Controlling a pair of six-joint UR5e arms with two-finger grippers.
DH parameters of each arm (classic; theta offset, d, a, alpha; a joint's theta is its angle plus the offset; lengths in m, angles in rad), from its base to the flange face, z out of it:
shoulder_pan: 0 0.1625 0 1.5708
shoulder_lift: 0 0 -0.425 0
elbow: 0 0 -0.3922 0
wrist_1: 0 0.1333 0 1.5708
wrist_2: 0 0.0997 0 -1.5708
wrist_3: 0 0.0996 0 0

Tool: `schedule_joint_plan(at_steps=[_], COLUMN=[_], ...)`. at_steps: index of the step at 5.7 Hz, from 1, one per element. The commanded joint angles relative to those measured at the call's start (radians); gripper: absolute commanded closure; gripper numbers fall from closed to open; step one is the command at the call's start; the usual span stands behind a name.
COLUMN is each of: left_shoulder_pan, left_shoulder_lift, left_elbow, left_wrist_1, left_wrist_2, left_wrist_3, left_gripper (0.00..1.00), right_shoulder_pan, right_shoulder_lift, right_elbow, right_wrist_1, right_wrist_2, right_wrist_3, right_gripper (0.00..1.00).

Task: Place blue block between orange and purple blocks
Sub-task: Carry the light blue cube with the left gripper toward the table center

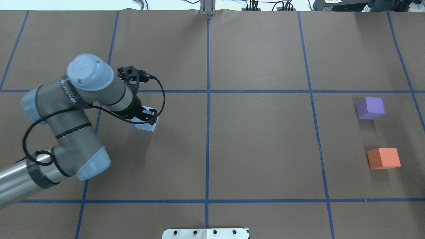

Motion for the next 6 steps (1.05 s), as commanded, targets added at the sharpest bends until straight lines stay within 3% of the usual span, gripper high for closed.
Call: schedule_joint_plan(at_steps=[1,2,3,4,5,6], left_shoulder_pan=[0.085,0.096,0.095,0.098,0.116,0.106], left_shoulder_lift=[-0.303,-0.361,-0.362,-0.359,-0.36,-0.363], left_elbow=[0.275,0.353,0.355,0.355,0.355,0.34], left_wrist_1=[0.043,0.038,0.04,0.04,0.04,0.04], left_wrist_2=[0.077,0.089,0.091,0.117,0.169,0.163], left_wrist_3=[-0.187,-0.2,-0.203,-0.206,-0.207,-0.191], left_gripper=[0.77,0.72,0.43,0.0,0.0,0.0], right_shoulder_pan=[0.0,0.001,0.0,0.0,0.001,0.001], right_shoulder_lift=[0.001,0.001,0.001,0.001,0.003,0.051], right_elbow=[-0.003,-0.006,-0.006,-0.006,-0.008,0.021], right_wrist_1=[0.0,0.002,0.002,0.002,0.002,0.015], right_wrist_2=[0.0,0.0,0.0,0.0,0.001,-0.011], right_wrist_3=[0.002,0.002,0.002,0.0,0.002,0.002], right_gripper=[0.0,0.0,0.0,0.0,0.0,0.0])
